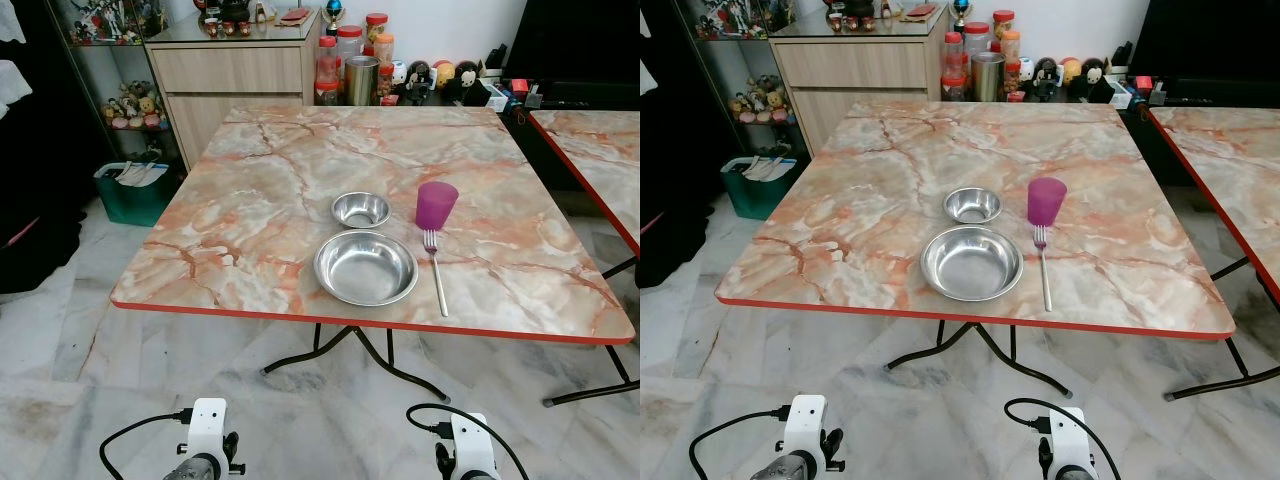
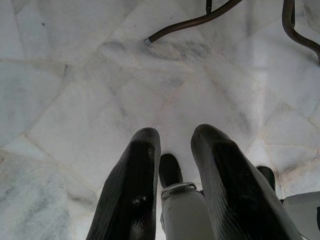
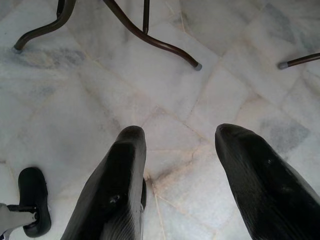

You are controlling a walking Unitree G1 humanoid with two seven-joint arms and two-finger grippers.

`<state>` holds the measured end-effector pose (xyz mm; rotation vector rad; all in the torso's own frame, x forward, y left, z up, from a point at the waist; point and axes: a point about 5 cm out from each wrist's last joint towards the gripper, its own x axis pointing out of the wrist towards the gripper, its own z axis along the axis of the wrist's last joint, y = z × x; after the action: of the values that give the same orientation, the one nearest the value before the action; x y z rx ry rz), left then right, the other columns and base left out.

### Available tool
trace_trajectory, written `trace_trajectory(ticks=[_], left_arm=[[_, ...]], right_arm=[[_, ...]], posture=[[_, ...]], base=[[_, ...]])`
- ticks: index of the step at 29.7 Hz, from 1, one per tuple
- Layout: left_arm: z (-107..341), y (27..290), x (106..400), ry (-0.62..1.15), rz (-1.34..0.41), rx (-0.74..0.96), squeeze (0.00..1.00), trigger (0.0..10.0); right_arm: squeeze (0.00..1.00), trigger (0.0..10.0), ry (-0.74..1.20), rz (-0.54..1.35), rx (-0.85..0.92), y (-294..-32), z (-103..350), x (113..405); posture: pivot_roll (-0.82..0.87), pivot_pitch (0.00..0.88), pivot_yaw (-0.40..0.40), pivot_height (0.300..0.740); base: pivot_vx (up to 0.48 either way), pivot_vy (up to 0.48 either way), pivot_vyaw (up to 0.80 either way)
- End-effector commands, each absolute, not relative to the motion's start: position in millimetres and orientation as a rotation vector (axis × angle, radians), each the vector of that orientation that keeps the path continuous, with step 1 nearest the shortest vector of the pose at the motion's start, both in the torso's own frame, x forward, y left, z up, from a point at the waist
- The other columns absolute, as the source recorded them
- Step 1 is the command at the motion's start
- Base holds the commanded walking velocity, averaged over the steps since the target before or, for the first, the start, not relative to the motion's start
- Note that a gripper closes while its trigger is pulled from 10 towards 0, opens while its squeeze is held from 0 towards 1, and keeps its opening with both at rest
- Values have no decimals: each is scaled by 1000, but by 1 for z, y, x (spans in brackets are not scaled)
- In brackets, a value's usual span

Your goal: Setting the table

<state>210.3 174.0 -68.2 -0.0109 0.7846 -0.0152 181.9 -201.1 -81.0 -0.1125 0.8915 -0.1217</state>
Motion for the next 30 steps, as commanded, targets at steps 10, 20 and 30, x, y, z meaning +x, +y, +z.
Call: trace_trajectory(ticks=[10, 20, 30], left_arm=[[-71, 179, 206, 808, -19, 14, 0, 10000], [-74, 181, 200, 824, -29, 28, 0, 10000], [-73, 181, 200, 821, -30, 26, 0, 10000]], right_arm=[[0, 10000, 769, -107, -112, -200, -72, 193], [0, 10000, 556, -83, -127, -205, -56, 200], [0, 10000, 346, -128, -143, -206, -34, 193]], posture=[[-29, 0, 31, 740], [-43, 0, 37, 740], [-45, 0, 33, 740]], base=[[0, 0, 0], [0, 0, 0], [0, 0, 0]])
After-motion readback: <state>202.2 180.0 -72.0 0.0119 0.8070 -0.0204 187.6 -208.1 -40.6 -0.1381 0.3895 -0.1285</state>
